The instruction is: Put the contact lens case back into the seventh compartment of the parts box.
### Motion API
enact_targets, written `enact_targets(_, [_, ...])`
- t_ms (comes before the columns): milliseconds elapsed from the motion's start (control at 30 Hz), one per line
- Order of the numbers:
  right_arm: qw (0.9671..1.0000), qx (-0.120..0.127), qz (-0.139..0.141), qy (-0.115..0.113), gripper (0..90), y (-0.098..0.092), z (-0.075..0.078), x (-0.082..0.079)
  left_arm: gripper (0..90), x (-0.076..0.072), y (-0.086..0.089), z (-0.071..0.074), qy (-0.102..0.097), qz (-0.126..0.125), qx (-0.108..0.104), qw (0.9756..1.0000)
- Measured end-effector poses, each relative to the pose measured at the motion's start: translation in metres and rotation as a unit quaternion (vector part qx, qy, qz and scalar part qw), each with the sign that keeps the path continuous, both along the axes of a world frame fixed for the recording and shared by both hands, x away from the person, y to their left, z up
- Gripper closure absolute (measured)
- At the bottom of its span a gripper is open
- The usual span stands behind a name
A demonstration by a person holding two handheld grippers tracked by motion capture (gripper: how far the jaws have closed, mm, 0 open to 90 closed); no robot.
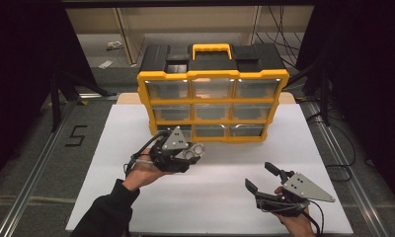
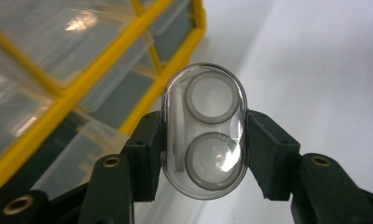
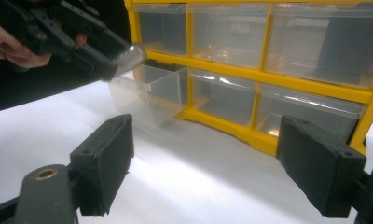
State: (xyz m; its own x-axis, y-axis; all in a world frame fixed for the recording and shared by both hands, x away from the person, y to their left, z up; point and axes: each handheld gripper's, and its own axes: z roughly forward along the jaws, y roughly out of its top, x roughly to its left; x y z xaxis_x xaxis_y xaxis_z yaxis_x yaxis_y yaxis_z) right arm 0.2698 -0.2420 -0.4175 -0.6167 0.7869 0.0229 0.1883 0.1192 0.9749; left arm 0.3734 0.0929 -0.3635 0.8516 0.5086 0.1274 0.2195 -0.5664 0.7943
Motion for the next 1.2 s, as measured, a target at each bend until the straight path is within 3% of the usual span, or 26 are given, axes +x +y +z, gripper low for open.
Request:
enact_targets(167, [1.0000,0.000,-0.001,0.000,20.0,-0.001,0.000,0.000,49.3,0.008,0.015,0.010,0.005,0.040,-0.011,0.9991])
enact_targets(300, [1.0000,-0.001,-0.003,0.003,19.9,-0.001,0.000,0.001,49.4,0.014,0.022,0.014,0.007,0.057,-0.010,0.9983])
enact_targets(500, [1.0000,-0.001,-0.002,0.004,20.0,-0.001,-0.001,0.001,49.3,0.026,0.027,0.011,0.018,0.077,0.005,0.9968])
enact_targets(600, [1.0000,0.001,-0.003,0.005,19.9,-0.001,-0.001,0.001,49.3,0.035,0.032,0.008,0.028,0.098,0.003,0.9948])
enact_targets(767, [1.0000,0.000,-0.001,0.003,19.9,0.000,-0.001,0.001,49.4,0.044,0.036,0.001,0.035,0.119,0.023,0.9920])
enact_targets(967, [1.0000,0.001,-0.001,0.003,20.0,-0.001,-0.001,0.001,49.3,0.051,0.040,-0.007,0.048,0.134,0.029,0.9894])
enact_targets(1200, [1.0000,0.001,-0.002,0.005,20.0,-0.001,-0.001,0.001,49.3,0.057,0.039,-0.014,0.055,0.153,0.054,0.9853])
